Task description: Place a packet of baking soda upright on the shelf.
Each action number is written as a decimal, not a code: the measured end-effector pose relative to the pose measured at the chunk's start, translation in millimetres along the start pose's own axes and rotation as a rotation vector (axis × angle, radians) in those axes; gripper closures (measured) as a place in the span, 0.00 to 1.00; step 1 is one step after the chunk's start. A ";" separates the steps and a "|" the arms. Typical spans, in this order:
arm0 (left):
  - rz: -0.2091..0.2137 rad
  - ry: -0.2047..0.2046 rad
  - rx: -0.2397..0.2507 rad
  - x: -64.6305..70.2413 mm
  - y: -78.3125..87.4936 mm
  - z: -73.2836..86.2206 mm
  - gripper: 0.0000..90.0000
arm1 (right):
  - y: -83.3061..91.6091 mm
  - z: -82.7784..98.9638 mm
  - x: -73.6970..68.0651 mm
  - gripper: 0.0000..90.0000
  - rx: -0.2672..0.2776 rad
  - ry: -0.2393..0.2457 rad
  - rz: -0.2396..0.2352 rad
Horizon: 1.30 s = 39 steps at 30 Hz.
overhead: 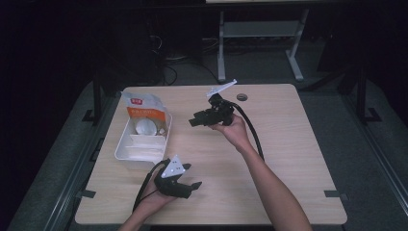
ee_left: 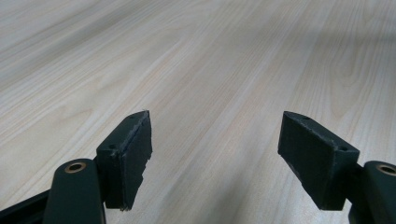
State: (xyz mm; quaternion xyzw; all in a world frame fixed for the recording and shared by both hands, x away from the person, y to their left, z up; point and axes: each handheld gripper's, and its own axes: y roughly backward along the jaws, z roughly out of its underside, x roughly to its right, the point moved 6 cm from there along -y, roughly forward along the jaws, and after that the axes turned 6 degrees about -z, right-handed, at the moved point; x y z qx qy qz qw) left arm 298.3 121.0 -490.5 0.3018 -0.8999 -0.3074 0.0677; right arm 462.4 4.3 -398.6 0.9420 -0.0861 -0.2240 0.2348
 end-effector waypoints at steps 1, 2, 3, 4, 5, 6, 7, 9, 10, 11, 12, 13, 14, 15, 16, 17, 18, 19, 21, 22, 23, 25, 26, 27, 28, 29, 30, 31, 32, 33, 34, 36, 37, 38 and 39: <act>0.000 0.001 0.000 -0.1 0.0 0.0 0.28 | 2.3 1.0 -0.1 0.58 0.000 -0.001 0.000; 0.000 -0.001 -0.001 -0.3 0.2 0.1 0.28 | 4.4 1.9 -0.3 0.58 0.004 -0.002 0.002; 0.001 -0.001 -0.002 -0.3 0.1 0.1 0.28 | 6.4 2.8 -0.3 0.57 0.004 -0.002 0.002; 0.001 -0.001 -0.002 -0.1 0.0 0.1 0.28 | 8.4 3.7 -0.5 0.57 0.002 -0.004 0.002; 0.001 -0.002 -0.003 0.0 0.0 0.1 0.28 | 10.2 4.6 -0.8 0.57 0.002 -0.004 -0.001; 0.001 -0.001 -0.002 0.3 0.0 0.1 0.28 | 12.2 5.6 -1.0 0.56 0.000 -0.005 0.000; 0.002 -0.001 -0.003 0.3 0.0 0.1 0.28 | 14.4 6.6 -1.6 0.56 0.000 -0.004 0.002; 0.002 -0.001 -0.004 0.2 0.1 0.1 0.28 | 19.1 8.8 -2.1 0.55 0.005 -0.001 0.012; 0.002 -0.002 -0.004 0.0 0.1 0.1 0.28 | 21.6 10.1 -2.2 0.55 0.004 0.000 0.013; 0.003 -0.001 -0.004 -0.1 0.0 0.1 0.28 | 23.5 11.1 -2.4 0.55 0.004 -0.005 0.016; 0.003 0.000 -0.003 -0.2 -0.1 0.1 0.28 | 26.6 12.8 -2.2 0.55 0.008 -0.005 0.018; 0.003 0.000 -0.003 -0.2 0.0 0.1 0.28 | 29.1 14.1 -2.3 0.54 0.008 -0.005 0.019; 0.004 0.001 -0.002 -0.2 0.0 0.0 0.28 | 30.9 15.2 -2.7 0.54 0.009 -0.012 0.021; 0.004 0.004 -0.001 -0.2 0.0 -0.1 0.28 | 33.8 16.9 -2.6 0.53 0.010 -0.010 0.024; 0.005 0.004 0.000 -0.2 -0.1 -0.1 0.28 | 36.1 18.2 -2.7 0.53 0.010 -0.013 0.023; 0.006 0.006 0.002 -0.2 -0.1 -0.2 0.28 | 37.6 19.2 -2.7 0.53 0.008 -0.015 0.021; 0.006 0.008 0.002 -0.2 0.0 -0.2 0.28 | 40.1 20.7 -2.9 0.52 0.005 -0.018 0.020; 0.007 0.010 0.002 -0.2 0.1 -0.3 0.28 | 41.7 21.6 -3.3 0.52 0.003 -0.021 0.019; 0.006 0.011 0.003 -0.5 0.4 -0.4 0.28 | 46.9 24.2 -4.1 0.52 0.011 -0.018 0.028; 0.008 0.015 0.004 -0.4 0.4 -0.5 0.28 | 49.3 25.8 -4.2 0.51 0.014 -0.017 0.034; 0.010 0.020 0.004 -0.4 0.6 -0.6 0.28 | 51.5 27.7 -4.1 0.51 0.013 -0.017 0.035; 0.011 0.022 0.007 -0.6 0.6 -0.7 0.27 | 55.8 31.8 -4.0 0.51 0.013 -0.023 0.040; 0.011 0.022 0.007 -0.7 0.7 -0.8 0.27 | 57.9 33.9 -3.9 0.51 0.015 -0.023 0.042; 0.011 0.024 0.007 -0.7 0.8 -0.8 0.27 | 60.1 36.1 -4.1 0.50 0.012 -0.026 0.041; 0.012 0.025 0.009 -0.8 0.8 -1.0 0.27 | 61.8 37.6 -4.3 0.50 0.013 -0.029 0.042; 0.012 0.029 0.011 -0.9 0.8 -1.1 0.27 | 64.2 39.8 -4.8 0.50 0.020 -0.032 0.044; 0.012 0.031 0.012 -1.0 0.8 -1.2 0.27 | 66.0 41.6 -4.8 0.50 0.021 -0.032 0.046; 0.013 0.032 0.011 -1.2 0.8 -1.2 0.26 | 67.7 43.4 -5.3 0.50 0.021 -0.035 0.046; 0.014 0.035 0.014 -1.4 0.7 -1.3 0.26 | 68.9 44.5 -5.5 0.50 0.023 -0.035 0.046; 0.014 0.033 0.011 -1.7 0.9 -1.1 0.26 | 70.9 46.5 -6.0 0.49 0.024 -0.037 0.047; 0.014 0.037 0.013 -1.7 1.0 -1.2 0.26 | 72.6 48.1 -6.3 0.49 0.025 -0.037 0.049; 0.015 0.040 0.015 -1.7 1.2 -1.3 0.26 | 76.0 51.5 -6.9 0.49 0.023 -0.040 0.049; 0.015 0.041 0.015 -1.8 1.3 -1.4 0.26 | 77.5 52.8 -7.1 0.49 0.026 -0.040 0.052; 0.015 0.042 0.016 -1.9 1.3 -1.4 0.26 | 79.6 55.2 -7.4 0.48 0.027 -0.043 0.053; 0.016 0.044 0.017 -1.9 1.3 -1.5 0.26 | 80.9 56.6 -7.4 0.48 0.028 -0.043 0.054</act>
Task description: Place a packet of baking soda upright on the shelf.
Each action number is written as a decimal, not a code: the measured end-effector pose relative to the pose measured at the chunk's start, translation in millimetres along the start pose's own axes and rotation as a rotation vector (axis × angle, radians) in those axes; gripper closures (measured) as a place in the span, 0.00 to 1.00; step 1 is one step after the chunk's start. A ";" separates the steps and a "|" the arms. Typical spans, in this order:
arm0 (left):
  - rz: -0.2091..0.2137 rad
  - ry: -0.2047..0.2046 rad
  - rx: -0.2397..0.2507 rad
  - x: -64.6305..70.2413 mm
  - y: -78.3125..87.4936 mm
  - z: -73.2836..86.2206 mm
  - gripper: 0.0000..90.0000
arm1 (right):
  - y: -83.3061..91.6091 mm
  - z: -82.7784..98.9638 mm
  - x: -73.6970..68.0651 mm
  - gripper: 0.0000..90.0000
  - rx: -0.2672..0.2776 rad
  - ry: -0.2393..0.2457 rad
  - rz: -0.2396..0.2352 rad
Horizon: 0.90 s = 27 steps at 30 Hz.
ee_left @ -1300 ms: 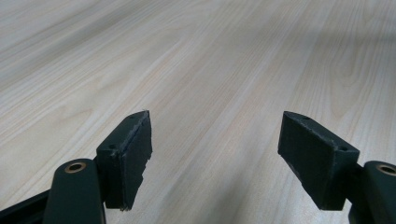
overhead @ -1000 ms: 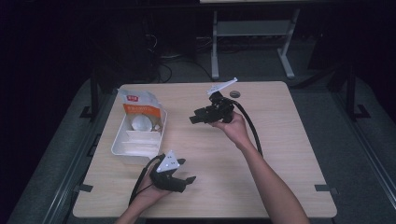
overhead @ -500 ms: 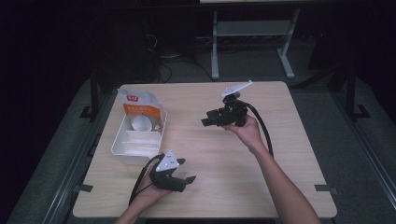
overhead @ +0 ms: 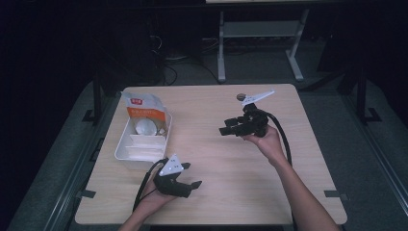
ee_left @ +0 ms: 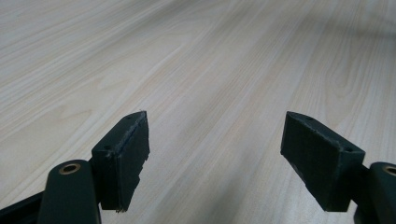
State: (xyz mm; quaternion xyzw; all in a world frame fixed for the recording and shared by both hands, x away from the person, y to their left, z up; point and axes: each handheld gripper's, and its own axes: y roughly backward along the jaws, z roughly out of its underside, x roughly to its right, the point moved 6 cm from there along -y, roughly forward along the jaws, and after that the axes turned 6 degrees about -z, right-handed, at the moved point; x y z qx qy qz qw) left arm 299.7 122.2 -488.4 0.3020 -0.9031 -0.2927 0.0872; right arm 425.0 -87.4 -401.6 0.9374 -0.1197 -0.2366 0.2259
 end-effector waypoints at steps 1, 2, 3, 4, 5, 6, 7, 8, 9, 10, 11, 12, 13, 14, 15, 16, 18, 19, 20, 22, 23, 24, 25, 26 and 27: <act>0.000 0.000 0.001 0.0 0.0 0.0 0.26 | 2.4 2.6 -0.2 0.48 -0.001 -0.005 0.002; 0.000 0.001 0.001 -0.1 0.1 -0.1 0.26 | 4.3 4.7 -0.4 0.48 -0.001 -0.005 0.004; 0.000 0.002 0.002 -0.1 0.2 -0.1 0.26 | 6.2 6.8 -0.5 0.48 -0.001 -0.006 0.007; 0.001 0.003 0.002 -0.1 0.2 -0.1 0.26 | 8.2 8.8 -0.6 0.47 -0.001 -0.012 0.007; 0.001 0.005 0.003 0.0 0.0 -0.2 0.26 | 10.5 10.6 -0.3 0.47 0.004 -0.009 0.011; 0.001 0.005 0.003 0.0 -0.1 -0.2 0.26 | 12.8 12.3 -0.6 0.47 0.006 -0.013 0.012; 0.002 0.005 0.002 -0.1 -0.1 -0.1 0.25 | 14.9 13.9 -0.9 0.47 0.009 -0.016 0.014; 0.002 0.004 0.002 -0.1 -0.1 -0.1 0.25 | 17.0 15.7 -1.2 0.47 0.011 -0.016 0.016; 0.002 0.004 0.002 -0.1 0.0 -0.1 0.25 | 19.0 17.7 -1.5 0.47 0.012 -0.015 0.019; 0.002 0.006 0.003 -0.1 0.0 -0.2 0.25 | 20.9 19.8 -1.8 0.46 0.009 -0.019 0.020; 0.002 0.008 0.004 -0.2 0.0 -0.3 0.25 | 22.4 21.6 -2.1 0.46 0.004 -0.026 0.017; 0.002 0.009 0.004 -0.3 0.0 -0.3 0.25 | 24.2 23.2 -2.6 0.46 0.003 -0.029 0.017; 0.001 0.009 0.005 -0.4 0.0 -0.3 0.25 | 26.2 24.7 -3.0 0.46 0.010 -0.023 0.022; 0.001 0.010 0.005 -0.5 0.0 -0.3 0.25 | 28.1 26.3 -3.5 0.46 0.013 -0.022 0.027; 0.001 0.011 0.005 -0.4 0.0 -0.3 0.25 | 29.5 28.1 -3.9 0.45 0.011 -0.026 0.027; 0.001 0.011 0.005 -0.4 0.0 -0.3 0.25 | 31.0 29.8 -4.3 0.45 0.013 -0.028 0.026; 0.000 0.010 0.007 -0.4 0.1 -0.4 0.25 | 33.2 33.4 -5.9 0.45 0.016 -0.030 0.026; 0.000 0.010 0.007 -0.3 0.2 -0.4 0.25 | 34.3 35.4 -6.8 0.45 0.010 -0.030 0.026; 0.000 0.009 0.007 -0.4 0.4 -0.4 0.25 | 34.9 36.8 -7.5 0.44 0.006 -0.035 0.026; 0.000 0.010 0.007 -0.6 0.4 -0.5 0.25 | 37.5 40.9 -10.0 0.45 0.012 -0.030 0.030; 0.000 0.011 0.007 -0.6 0.3 -0.4 0.25 | 38.3 43.0 -11.0 0.45 0.009 -0.029 0.032; 0.000 0.011 0.007 -0.6 0.2 -0.4 0.25 | 39.0 45.0 -12.1 0.45 0.006 -0.034 0.032; -0.001 0.010 0.007 -0.6 0.2 -0.4 0.25 | 39.7 47.0 -12.8 0.44 0.007 -0.031 0.033; -0.001 0.009 0.007 -0.5 0.2 -0.4 0.25 | 40.6 49.1 -13.6 0.44 0.007 -0.033 0.032; -0.001 0.008 0.006 -0.5 0.3 -0.4 0.25 | 41.1 51.2 -14.1 0.44 0.005 -0.038 0.028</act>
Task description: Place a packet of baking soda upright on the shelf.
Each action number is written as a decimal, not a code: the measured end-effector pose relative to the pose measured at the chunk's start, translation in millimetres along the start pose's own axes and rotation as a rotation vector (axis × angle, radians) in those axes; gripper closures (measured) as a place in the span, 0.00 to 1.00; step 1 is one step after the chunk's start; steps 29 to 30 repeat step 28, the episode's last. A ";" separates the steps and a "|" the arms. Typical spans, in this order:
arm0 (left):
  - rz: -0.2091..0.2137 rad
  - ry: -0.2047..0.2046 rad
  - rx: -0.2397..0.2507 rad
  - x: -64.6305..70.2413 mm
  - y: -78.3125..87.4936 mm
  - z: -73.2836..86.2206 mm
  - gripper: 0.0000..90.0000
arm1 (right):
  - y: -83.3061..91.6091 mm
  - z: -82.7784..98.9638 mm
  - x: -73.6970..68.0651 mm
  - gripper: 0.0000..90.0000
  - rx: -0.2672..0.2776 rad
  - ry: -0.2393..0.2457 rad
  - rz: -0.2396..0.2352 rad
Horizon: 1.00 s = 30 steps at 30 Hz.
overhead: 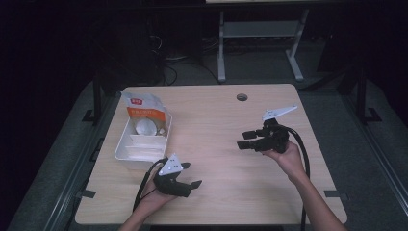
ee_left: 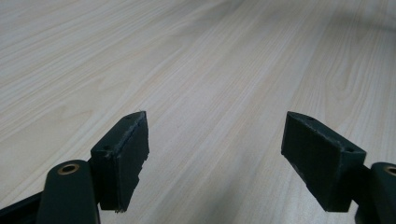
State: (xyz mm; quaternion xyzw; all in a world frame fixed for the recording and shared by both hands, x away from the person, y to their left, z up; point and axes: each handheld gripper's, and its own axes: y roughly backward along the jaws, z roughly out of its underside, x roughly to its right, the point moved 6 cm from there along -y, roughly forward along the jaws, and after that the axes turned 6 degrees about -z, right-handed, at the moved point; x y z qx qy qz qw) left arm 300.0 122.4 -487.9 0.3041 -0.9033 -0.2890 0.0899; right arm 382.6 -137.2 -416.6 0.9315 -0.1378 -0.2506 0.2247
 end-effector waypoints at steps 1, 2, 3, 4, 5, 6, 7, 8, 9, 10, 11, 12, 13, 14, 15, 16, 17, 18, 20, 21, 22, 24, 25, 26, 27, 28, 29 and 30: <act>0.000 -0.001 -0.001 0.0 0.1 0.0 0.25 | 0.6 2.3 -0.7 0.44 0.002 0.000 0.002; 0.000 -0.001 0.000 0.0 0.1 0.0 0.25 | 1.2 4.8 -1.1 0.44 0.002 0.000 0.005; -0.001 0.000 0.001 0.0 0.1 0.0 0.25 | 1.6 7.6 -1.4 0.44 0.000 -0.005 0.005; -0.001 0.001 0.003 0.0 -0.1 0.0 0.25 | 1.8 9.6 -1.4 0.44 -0.002 -0.006 0.004; -0.001 0.001 0.001 0.1 -0.2 0.1 0.25 | 2.3 12.6 -1.6 0.44 -0.005 -0.010 0.003; -0.001 0.001 0.001 0.1 -0.3 0.1 0.25 | 2.8 15.9 -2.0 0.44 -0.009 -0.015 0.002; -0.001 0.000 0.001 0.0 -0.3 0.2 0.25 | 3.3 18.4 -2.4 0.44 -0.008 -0.015 0.004; -0.002 0.001 0.001 0.0 -0.4 0.2 0.25 | 3.7 20.9 -2.9 0.44 -0.008 -0.016 0.008; -0.003 0.002 0.001 -0.1 -0.4 0.2 0.25 | 4.1 23.3 -3.0 0.43 -0.012 -0.016 0.009; -0.003 0.003 0.001 -0.1 -0.4 0.2 0.25 | 4.5 25.8 -3.3 0.43 -0.014 -0.020 0.010; -0.003 0.003 0.003 -0.2 -0.3 0.1 0.25 | 4.8 28.4 -3.2 0.42 -0.021 -0.025 0.010; -0.004 0.003 0.003 -0.2 -0.2 0.1 0.25 | 5.2 30.9 -3.4 0.42 -0.023 -0.027 0.010; -0.004 0.003 0.003 -0.2 -0.2 0.1 0.25 | 6.0 33.4 -3.7 0.42 -0.019 -0.025 0.014; -0.004 0.003 0.002 -0.2 -0.3 0.2 0.25 | 6.7 35.9 -4.5 0.42 -0.015 -0.029 0.012; -0.004 0.002 0.001 -0.3 -0.3 0.3 0.25 | 7.4 38.9 -5.0 0.42 -0.015 -0.033 0.012; -0.004 0.003 0.000 -0.2 -0.5 0.4 0.25 | 7.9 42.0 -5.4 0.41 -0.016 -0.035 0.014; -0.003 0.000 -0.002 -0.3 -0.4 0.6 0.25 | 8.6 45.4 -6.0 0.41 -0.015 -0.039 0.015; -0.002 0.001 -0.003 0.1 -0.5 0.7 0.25 | 9.0 49.0 -6.6 0.41 -0.013 -0.039 0.016; -0.001 -0.001 -0.006 0.2 -0.6 0.9 0.25 | 10.0 57.6 -8.2 0.41 -0.019 -0.043 0.024; 0.000 0.000 -0.005 0.4 -0.8 1.0 0.25 | 10.3 60.4 -8.6 0.41 -0.019 -0.043 0.025; 0.001 0.000 -0.006 0.6 -1.0 1.0 0.25 | 10.8 64.4 -9.5 0.41 -0.018 -0.048 0.026; 0.002 0.001 -0.007 1.1 -1.3 1.1 0.25 | 11.5 72.7 -10.3 0.41 -0.008 -0.056 0.019; 0.003 -0.001 -0.006 1.3 -1.2 1.0 0.25 | 11.4 77.4 -10.3 0.40 -0.004 -0.059 0.021; 0.004 -0.001 -0.005 1.7 -1.2 0.9 0.25 | 11.2 82.1 -10.1 0.40 -0.009 -0.063 0.028; 0.004 -0.002 -0.003 2.0 -1.4 0.9 0.25 | 11.0 86.4 -10.0 0.39 -0.014 -0.064 0.032; 0.004 -0.002 -0.003 2.3 -1.5 0.8 0.25 | 10.9 89.8 -10.7 0.39 -0.015 -0.074 0.031; 0.004 -0.002 -0.003 2.3 -1.5 0.8 0.25 | 10.9 89.8 -10.7 0.39 -0.015 -0.074 0.031; 0.004 -0.002 -0.003 2.3 -1.5 0.8 0.25 | 10.9 89.8 -10.7 0.39 -0.015 -0.074 0.031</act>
